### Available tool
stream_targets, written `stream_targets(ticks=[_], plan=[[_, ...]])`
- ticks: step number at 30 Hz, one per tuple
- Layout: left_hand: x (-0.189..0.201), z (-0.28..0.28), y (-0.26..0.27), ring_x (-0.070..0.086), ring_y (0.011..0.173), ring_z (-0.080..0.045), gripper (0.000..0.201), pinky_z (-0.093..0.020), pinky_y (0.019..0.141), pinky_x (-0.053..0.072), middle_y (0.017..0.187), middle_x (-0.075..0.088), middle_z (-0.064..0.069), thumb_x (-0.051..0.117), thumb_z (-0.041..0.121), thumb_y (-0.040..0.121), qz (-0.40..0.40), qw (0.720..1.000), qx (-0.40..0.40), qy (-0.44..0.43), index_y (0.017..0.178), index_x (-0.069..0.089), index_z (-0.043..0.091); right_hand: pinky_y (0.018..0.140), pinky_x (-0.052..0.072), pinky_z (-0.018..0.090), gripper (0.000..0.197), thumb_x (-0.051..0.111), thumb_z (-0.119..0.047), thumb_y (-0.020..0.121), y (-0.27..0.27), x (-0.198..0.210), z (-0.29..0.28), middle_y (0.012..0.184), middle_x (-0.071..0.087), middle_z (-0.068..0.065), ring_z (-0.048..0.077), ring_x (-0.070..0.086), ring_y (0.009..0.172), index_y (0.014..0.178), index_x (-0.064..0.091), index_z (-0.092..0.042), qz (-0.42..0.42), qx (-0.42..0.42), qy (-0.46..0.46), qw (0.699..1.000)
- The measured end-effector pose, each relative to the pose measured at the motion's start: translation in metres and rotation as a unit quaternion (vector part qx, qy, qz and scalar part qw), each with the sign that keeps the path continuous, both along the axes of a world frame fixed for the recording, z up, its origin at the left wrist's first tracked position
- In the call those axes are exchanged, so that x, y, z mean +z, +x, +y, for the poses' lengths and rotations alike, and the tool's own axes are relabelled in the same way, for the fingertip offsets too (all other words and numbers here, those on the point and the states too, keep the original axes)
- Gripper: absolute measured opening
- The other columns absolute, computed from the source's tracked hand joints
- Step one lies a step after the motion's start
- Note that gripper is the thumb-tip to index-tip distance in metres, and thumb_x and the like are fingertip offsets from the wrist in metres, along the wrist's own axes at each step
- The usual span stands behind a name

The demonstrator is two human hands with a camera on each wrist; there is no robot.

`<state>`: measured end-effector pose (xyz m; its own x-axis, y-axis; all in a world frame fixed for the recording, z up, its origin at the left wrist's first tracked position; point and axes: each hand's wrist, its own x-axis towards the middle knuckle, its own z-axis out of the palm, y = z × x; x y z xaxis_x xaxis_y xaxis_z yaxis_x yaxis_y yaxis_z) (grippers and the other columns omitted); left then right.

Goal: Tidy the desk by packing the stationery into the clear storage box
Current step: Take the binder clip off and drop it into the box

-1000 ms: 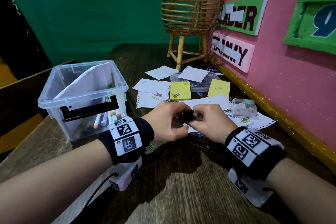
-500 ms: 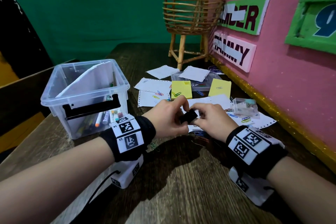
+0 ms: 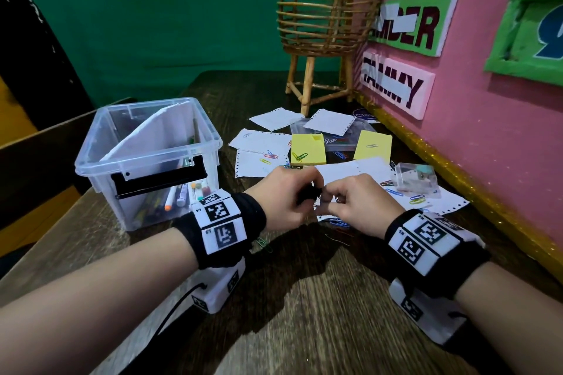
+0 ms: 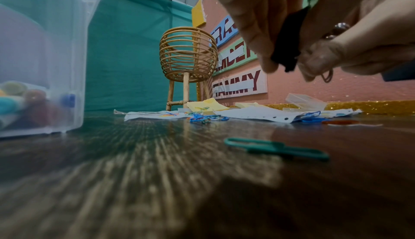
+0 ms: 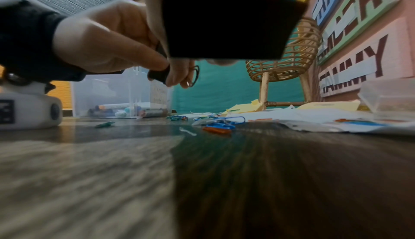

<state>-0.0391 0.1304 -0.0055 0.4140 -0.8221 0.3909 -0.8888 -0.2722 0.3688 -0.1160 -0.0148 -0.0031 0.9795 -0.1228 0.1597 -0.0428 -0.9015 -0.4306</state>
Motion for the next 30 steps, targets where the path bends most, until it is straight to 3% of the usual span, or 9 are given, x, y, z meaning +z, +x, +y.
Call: stream_targets(ticks=[5, 10, 13, 16, 19, 22, 25, 27, 30], plan=[[0.0, -0.002, 0.002, 0.057, 0.08, -0.021, 0.018, -0.019, 0.068, 0.036, 0.09, 0.068, -0.008, 0.064, 0.014, 0.079, 0.005, 0.987, 0.019, 0.16, 0.097, 0.062, 0.011, 0.055, 0.033, 0.026, 0.013, 0.065, -0.037, 0.081, 0.001, -0.004, -0.001, 0.053, 0.045, -0.008, 0.006, 0.042, 0.054, 0.075, 0.065, -0.025, 0.014, 0.011, 0.018, 1.0], [0.003, -0.001, 0.003, 0.046, 0.074, -0.012, 0.027, -0.02, 0.064, 0.031, 0.078, 0.052, 0.004, 0.075, 0.024, 0.074, 0.037, 0.981, 0.022, 0.189, 0.094, 0.063, 0.009, 0.054, 0.031, 0.012, 0.02, 0.054, -0.026, 0.091, 0.003, -0.005, -0.001, 0.059, 0.045, -0.012, -0.002, 0.041, 0.058, 0.091, 0.067, -0.011, 0.017, 0.045, 0.033, 0.998], [0.005, 0.003, 0.005, 0.049, 0.075, -0.013, 0.029, -0.022, 0.063, 0.033, 0.078, 0.056, 0.002, 0.079, 0.024, 0.07, 0.055, 0.985, 0.029, 0.161, 0.091, 0.064, 0.009, 0.053, 0.03, 0.017, 0.018, 0.057, -0.028, 0.089, 0.002, -0.004, -0.001, 0.055, 0.043, -0.009, 0.003, 0.04, 0.053, 0.088, 0.066, -0.013, -0.006, 0.055, 0.06, 0.997], [0.005, 0.005, 0.005, 0.051, 0.074, -0.013, 0.027, -0.026, 0.066, 0.038, 0.077, 0.061, 0.001, 0.08, 0.026, 0.069, 0.076, 0.99, 0.05, 0.104, 0.083, 0.062, 0.011, 0.053, 0.03, 0.019, 0.017, 0.049, -0.032, 0.093, 0.0, -0.003, 0.0, 0.06, 0.044, -0.003, 0.006, 0.039, 0.053, 0.088, 0.05, -0.016, -0.045, 0.039, 0.108, 0.992], [0.004, 0.004, -0.001, 0.05, 0.07, -0.014, 0.034, -0.028, 0.067, 0.042, 0.068, 0.054, 0.007, 0.079, 0.027, 0.07, 0.1, 0.992, 0.061, 0.039, 0.068, 0.046, 0.025, 0.063, 0.032, 0.029, 0.018, 0.039, -0.032, 0.093, 0.0, -0.001, 0.001, 0.068, 0.04, -0.001, 0.014, 0.037, 0.06, 0.097, 0.037, -0.014, -0.031, 0.011, 0.222, 0.975], [0.004, 0.003, -0.005, 0.051, 0.065, -0.013, 0.03, -0.028, 0.064, 0.043, 0.071, 0.056, 0.005, 0.075, 0.021, 0.076, 0.103, 0.993, 0.051, 0.017, 0.079, 0.045, 0.024, 0.064, 0.033, 0.033, 0.018, 0.032, -0.024, 0.085, 0.0, 0.0, 0.001, 0.072, 0.038, 0.002, 0.021, 0.042, 0.07, 0.1, 0.034, -0.015, -0.008, 0.008, 0.233, 0.972], [0.005, 0.005, -0.004, 0.052, 0.066, -0.009, 0.022, -0.014, 0.063, 0.039, 0.072, 0.058, 0.009, 0.07, 0.018, 0.081, 0.094, 0.994, 0.051, -0.006, 0.097, 0.056, 0.014, 0.064, 0.036, 0.025, 0.018, 0.032, 0.0, 0.09, 0.002, -0.004, -0.002, 0.078, 0.039, 0.0, 0.022, 0.05, 0.079, 0.102, 0.034, -0.014, -0.008, 0.015, 0.201, 0.979], [0.006, 0.005, -0.005, 0.051, 0.063, -0.001, 0.015, -0.004, 0.06, 0.036, 0.07, 0.055, 0.012, 0.069, 0.019, 0.081, 0.082, 0.996, 0.043, -0.013, 0.091, 0.061, 0.011, 0.061, 0.038, 0.012, 0.022, 0.03, 0.004, 0.091, 0.003, -0.007, -0.003, 0.084, 0.04, -0.001, 0.016, 0.054, 0.076, 0.101, 0.037, -0.015, -0.005, 0.013, 0.174, 0.985], [0.006, 0.003, -0.006, 0.052, 0.064, -0.005, 0.018, -0.014, 0.064, 0.041, 0.073, 0.061, 0.004, 0.071, 0.024, 0.08, 0.086, 0.995, 0.034, 0.028, 0.086, 0.066, 0.008, 0.061, 0.04, 0.005, 0.018, 0.04, 0.002, 0.091, 0.005, -0.008, -0.003, 0.093, 0.052, 0.006, 0.01, 0.056, 0.073, 0.096, 0.045, -0.014, -0.027, 0.014, 0.152, 0.988]])
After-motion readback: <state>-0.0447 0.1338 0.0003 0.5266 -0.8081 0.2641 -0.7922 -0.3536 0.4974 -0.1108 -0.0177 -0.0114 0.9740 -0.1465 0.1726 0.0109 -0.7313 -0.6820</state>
